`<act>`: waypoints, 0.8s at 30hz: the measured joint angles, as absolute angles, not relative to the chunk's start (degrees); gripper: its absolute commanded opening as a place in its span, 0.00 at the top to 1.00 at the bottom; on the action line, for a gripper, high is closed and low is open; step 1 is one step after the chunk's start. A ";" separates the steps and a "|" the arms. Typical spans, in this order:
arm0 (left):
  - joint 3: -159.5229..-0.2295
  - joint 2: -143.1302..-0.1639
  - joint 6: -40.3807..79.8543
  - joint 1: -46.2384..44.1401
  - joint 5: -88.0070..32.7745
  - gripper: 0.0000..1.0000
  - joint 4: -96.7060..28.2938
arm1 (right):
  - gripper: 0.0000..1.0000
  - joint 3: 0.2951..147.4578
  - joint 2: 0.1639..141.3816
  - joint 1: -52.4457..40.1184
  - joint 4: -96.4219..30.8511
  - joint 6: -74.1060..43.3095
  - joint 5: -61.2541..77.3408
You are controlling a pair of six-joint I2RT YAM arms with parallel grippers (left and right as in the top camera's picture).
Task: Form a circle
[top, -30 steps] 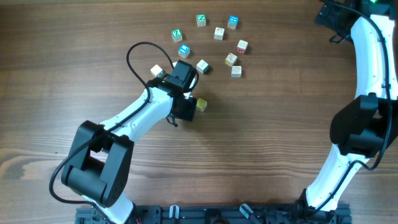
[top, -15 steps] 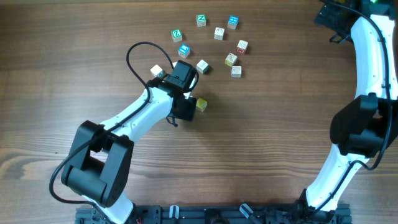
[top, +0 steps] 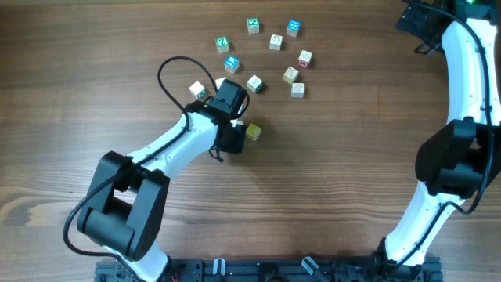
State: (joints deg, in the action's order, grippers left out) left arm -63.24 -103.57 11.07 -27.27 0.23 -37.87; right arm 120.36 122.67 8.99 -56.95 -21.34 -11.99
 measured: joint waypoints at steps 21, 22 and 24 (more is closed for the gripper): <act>-63.26 -103.57 12.67 -27.27 1.21 0.65 -38.85 | 0.00 120.36 122.67 8.99 -56.95 -21.32 -11.99; -63.26 -103.57 12.86 -27.27 1.63 0.64 -39.07 | 0.00 120.36 122.67 8.99 -56.95 -21.34 -11.99; -63.26 -103.57 13.23 -27.27 2.50 0.64 -39.35 | 0.00 120.36 122.67 8.99 -56.95 -21.34 -11.99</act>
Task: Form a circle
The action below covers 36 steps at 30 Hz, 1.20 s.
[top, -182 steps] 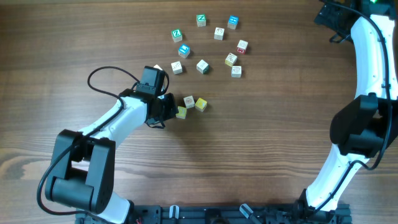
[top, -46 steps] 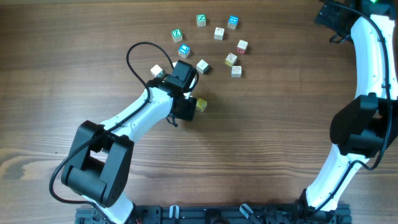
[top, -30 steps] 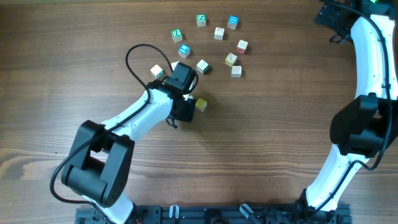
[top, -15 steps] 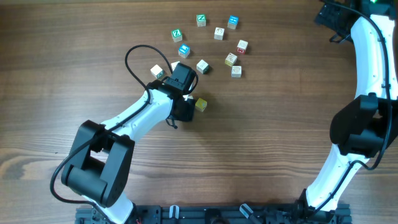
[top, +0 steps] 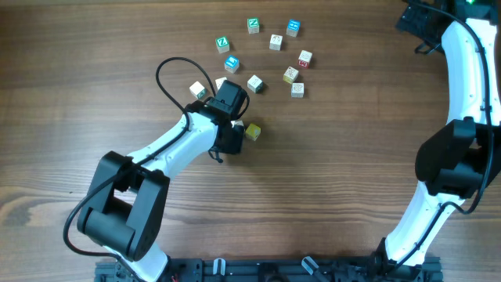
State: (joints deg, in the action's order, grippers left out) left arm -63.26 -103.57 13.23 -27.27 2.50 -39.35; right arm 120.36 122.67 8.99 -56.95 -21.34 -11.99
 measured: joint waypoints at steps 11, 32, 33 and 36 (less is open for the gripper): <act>-63.20 -103.57 13.47 -27.27 2.04 0.63 -37.91 | 0.00 120.36 122.67 8.99 -56.95 -21.32 -11.99; -63.22 -103.57 14.22 -27.27 0.69 0.27 -37.89 | 0.00 120.36 122.67 8.99 -56.95 -21.32 -11.99; -63.40 -103.57 14.24 -27.27 0.56 0.27 -38.17 | 0.00 120.36 122.67 8.99 -56.95 -21.34 -11.99; -65.28 -103.11 14.24 -26.96 0.54 0.27 -38.76 | 0.00 120.36 122.67 8.99 -56.95 -21.34 -11.99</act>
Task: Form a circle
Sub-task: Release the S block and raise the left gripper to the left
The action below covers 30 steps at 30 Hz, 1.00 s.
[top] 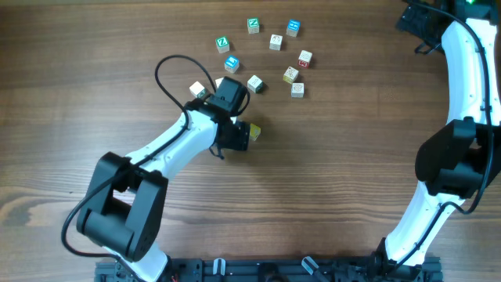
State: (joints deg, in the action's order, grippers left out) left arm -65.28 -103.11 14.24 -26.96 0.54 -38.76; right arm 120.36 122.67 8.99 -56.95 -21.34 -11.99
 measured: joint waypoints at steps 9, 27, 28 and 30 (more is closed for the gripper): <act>-69.97 -96.95 20.56 -15.33 4.05 0.20 -36.86 | 0.00 120.36 122.67 8.99 -56.95 -21.34 -11.99; -69.97 -96.95 23.92 -0.62 5.32 0.11 -36.95 | 0.00 120.36 122.67 8.99 -56.95 -21.32 -11.99; -69.97 -96.95 23.94 -0.62 5.32 0.22 -36.95 | 0.00 120.36 122.67 8.99 -56.95 -21.32 -11.99; -69.97 -96.95 24.08 -0.62 5.32 0.40 -36.95 | 0.00 120.22 122.67 8.99 -54.81 -21.34 -11.99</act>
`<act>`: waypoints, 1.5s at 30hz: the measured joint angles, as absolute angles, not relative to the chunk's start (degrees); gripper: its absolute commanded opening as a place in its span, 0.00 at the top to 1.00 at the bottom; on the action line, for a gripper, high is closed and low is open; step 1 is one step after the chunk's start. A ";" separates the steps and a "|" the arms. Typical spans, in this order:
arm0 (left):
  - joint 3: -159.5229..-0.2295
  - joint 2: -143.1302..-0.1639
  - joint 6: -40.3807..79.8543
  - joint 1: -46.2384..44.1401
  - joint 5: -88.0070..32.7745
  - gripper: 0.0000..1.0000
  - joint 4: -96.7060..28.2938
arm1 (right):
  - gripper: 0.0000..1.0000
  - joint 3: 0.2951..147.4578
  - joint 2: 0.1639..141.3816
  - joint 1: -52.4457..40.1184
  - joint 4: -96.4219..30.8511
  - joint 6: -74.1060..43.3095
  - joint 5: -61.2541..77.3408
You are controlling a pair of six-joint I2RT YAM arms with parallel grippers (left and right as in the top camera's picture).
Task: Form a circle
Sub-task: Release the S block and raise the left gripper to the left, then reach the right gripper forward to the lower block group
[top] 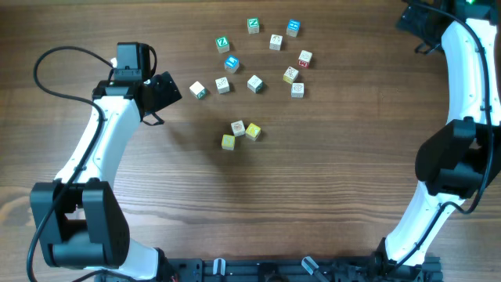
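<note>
Small lettered cubes lie on the wooden table in the overhead view. A loose ring at the back runs from a green cube (222,43) through a blue cube (293,28) to a pale cube (297,90) and a white cube (198,90). Nearer the front, a tan cube (238,128), a yellow cube (253,131) and a yellow-green cube (228,142) sit close together. My left gripper (171,90) hovers left of the white cube, apparently open and holding nothing. The right gripper (415,22) is at the far back right corner, with its fingers unclear.
The right arm (462,94) curves along the table's right side. The left arm (102,149) stretches up the left side, its black cable (47,74) looping beyond it. Bare wood (329,188) lies between the arms.
My left gripper has moved from over the front cluster to the back left. The tan and yellow-green cubes now show beside the yellow cube. The right arm has not moved.
At every earlier moment my left gripper sat low over the spot beside the yellow cube, shifting only slightly. Now it has drawn back to the left, leaving three cubes there. The back ring of cubes has stayed where it was.
</note>
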State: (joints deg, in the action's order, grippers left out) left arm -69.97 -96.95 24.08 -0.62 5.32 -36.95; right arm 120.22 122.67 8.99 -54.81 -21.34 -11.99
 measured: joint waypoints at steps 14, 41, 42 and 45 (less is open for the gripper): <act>-69.97 -96.95 24.36 -0.62 5.32 0.94 -36.88 | 0.38 120.22 122.72 8.99 -49.95 -30.59 16.08; -69.95 -96.95 24.36 -0.62 5.32 0.78 -36.84 | 0.07 109.60 122.78 -28.45 -65.60 4.95 11.92; -69.95 -96.95 24.36 -0.62 5.32 0.78 -36.84 | 0.16 109.60 122.78 -28.64 -65.49 5.08 11.81; -69.95 -96.95 24.36 -0.62 5.32 0.77 -36.86 | 0.39 109.60 122.78 -28.67 -65.14 5.69 11.27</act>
